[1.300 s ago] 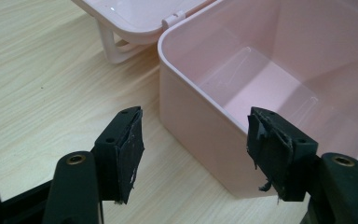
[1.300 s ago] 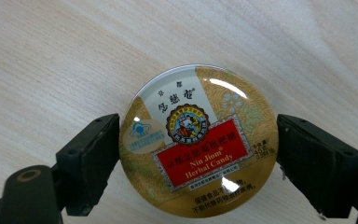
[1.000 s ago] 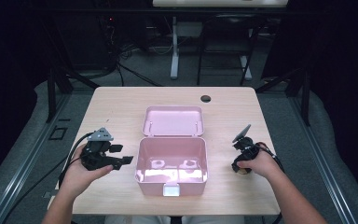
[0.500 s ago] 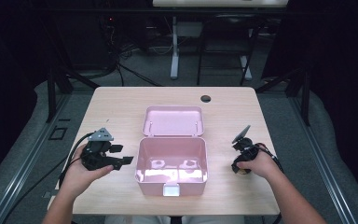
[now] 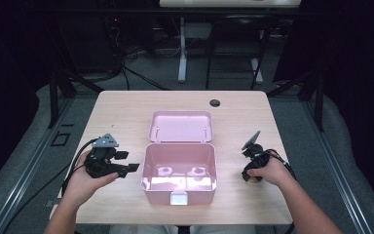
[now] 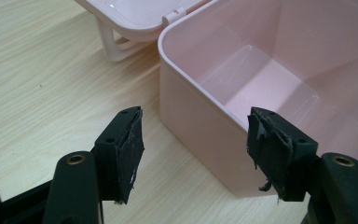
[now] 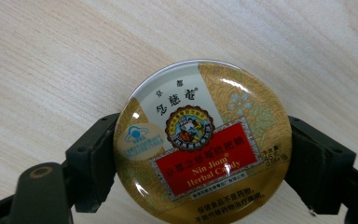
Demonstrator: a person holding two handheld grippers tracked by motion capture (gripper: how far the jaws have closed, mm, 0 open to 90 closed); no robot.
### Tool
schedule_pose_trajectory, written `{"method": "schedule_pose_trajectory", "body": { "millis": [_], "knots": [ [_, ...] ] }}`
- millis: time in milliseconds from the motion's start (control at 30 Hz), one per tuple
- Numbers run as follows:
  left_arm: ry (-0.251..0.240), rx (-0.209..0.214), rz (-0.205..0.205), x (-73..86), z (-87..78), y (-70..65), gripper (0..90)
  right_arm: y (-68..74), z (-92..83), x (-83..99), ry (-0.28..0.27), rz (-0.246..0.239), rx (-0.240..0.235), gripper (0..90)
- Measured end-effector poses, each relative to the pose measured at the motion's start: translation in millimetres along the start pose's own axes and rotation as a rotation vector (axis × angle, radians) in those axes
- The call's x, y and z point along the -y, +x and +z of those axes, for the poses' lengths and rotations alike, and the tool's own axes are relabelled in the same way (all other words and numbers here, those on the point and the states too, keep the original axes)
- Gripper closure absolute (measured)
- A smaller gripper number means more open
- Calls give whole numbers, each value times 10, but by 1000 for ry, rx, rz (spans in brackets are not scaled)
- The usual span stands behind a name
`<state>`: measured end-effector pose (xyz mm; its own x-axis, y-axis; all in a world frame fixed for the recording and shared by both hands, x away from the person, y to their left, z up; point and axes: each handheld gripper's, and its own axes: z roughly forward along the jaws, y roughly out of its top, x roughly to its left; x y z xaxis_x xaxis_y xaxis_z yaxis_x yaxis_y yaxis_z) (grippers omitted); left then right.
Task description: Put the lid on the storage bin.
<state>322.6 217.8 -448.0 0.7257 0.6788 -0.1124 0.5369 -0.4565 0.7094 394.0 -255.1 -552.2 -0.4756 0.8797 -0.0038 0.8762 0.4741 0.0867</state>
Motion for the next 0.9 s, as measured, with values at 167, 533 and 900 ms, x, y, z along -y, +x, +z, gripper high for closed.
{"method": "schedule_pose_trajectory", "body": {
  "millis": [167, 533, 900],
  "knots": [
    [-2, -2, 0, 2, 9, -2, 359, 1, 6, 3, -11, -13, -4, 197],
    [2, 0, 1, 4, 17, 0, 359, 57, -76, -20, -6, -37, -3, 198],
    [0, 0, 0, 6, 9, 6, 359, 186, -204, -66, -24, -71, -13, 198]
  ]
}}
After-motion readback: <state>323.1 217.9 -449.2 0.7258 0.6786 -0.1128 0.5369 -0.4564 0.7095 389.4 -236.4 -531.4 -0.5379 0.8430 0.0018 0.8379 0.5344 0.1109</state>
